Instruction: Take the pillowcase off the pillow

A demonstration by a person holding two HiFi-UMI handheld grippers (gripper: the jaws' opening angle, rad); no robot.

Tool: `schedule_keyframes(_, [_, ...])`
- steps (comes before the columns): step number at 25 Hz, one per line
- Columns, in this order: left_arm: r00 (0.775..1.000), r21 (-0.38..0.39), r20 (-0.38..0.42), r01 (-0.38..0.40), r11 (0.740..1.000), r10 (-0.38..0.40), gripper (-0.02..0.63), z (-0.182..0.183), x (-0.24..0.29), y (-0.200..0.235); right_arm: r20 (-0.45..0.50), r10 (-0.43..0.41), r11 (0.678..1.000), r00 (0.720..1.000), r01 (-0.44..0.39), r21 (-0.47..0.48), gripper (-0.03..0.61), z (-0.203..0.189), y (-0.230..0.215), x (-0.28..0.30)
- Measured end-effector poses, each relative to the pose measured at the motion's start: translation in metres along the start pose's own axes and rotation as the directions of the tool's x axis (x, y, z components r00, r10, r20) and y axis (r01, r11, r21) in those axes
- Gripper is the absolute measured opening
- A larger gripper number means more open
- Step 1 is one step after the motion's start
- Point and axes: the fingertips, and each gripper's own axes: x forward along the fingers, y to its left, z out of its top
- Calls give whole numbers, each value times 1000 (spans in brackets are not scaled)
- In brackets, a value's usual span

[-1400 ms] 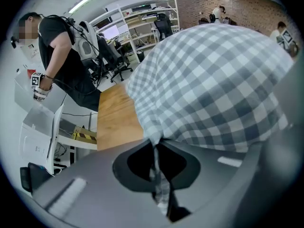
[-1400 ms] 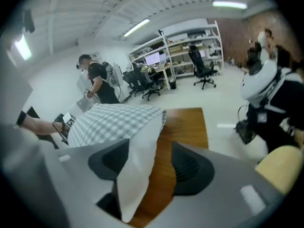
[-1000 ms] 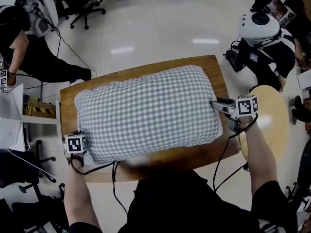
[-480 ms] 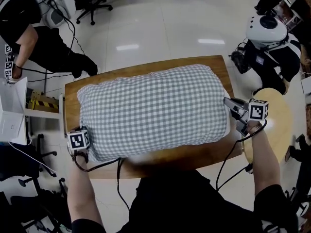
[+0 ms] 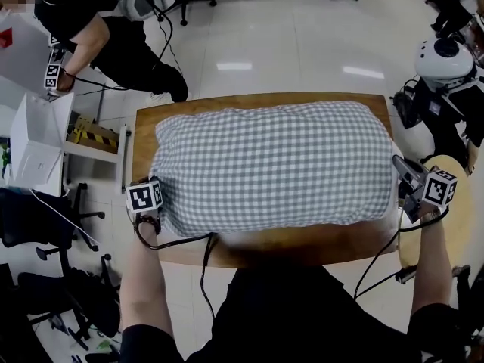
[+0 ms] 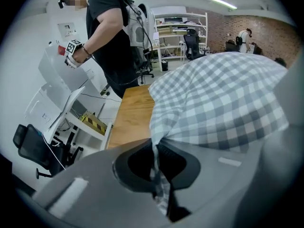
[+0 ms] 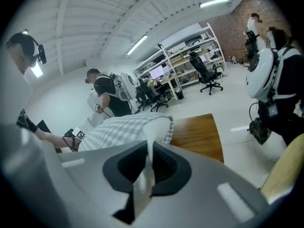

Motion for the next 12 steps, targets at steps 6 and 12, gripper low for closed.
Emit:
schedule_keyframes(6, [1000, -97, 19, 0, 995, 1, 9, -1, -4, 18, 22, -72, 997, 997, 72, -2, 12, 4, 0, -8])
schedule_keyframes(12, [999, -130, 30, -33, 991, 37, 6, -8, -15, 36, 53, -134, 990, 990, 135, -27, 12, 12, -7, -28])
